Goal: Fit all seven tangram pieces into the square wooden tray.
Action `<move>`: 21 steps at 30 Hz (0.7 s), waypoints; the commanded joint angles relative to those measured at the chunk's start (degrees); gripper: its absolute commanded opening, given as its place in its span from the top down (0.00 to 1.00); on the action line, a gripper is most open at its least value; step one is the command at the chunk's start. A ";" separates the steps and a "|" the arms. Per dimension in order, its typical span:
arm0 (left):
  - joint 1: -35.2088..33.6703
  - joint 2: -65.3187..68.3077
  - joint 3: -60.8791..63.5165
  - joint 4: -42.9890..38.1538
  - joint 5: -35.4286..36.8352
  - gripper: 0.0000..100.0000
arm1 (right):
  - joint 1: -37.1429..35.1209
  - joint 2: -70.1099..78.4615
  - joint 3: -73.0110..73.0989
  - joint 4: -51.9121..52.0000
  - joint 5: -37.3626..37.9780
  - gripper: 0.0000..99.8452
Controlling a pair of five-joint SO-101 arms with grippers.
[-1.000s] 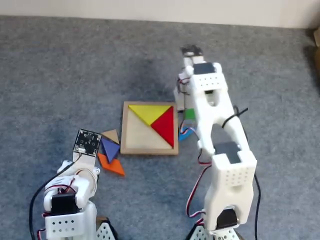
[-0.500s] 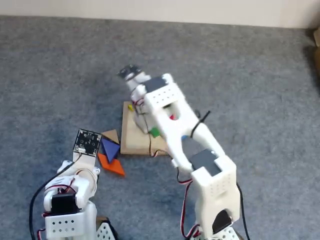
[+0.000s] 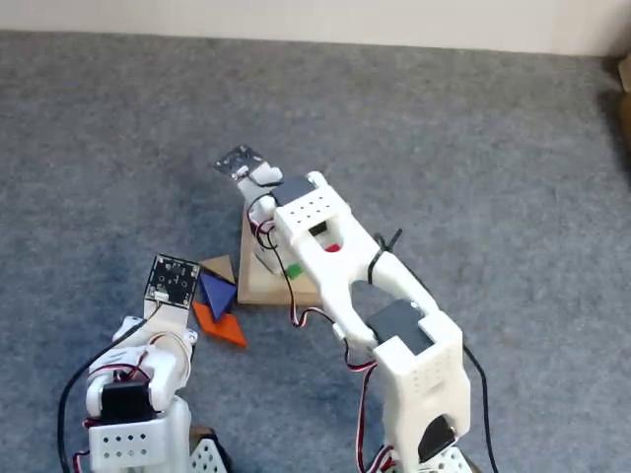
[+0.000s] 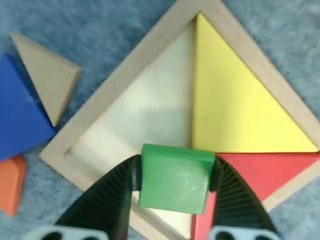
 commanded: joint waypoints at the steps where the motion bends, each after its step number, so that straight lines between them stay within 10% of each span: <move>1: -0.57 -0.31 -0.31 -0.97 -0.26 0.99 | -0.40 -3.47 -0.22 -1.01 0.62 0.76; 21: -0.57 -0.31 -0.48 -0.70 -0.26 0.99 | 2.68 -4.26 -1.10 4.97 0.62 0.76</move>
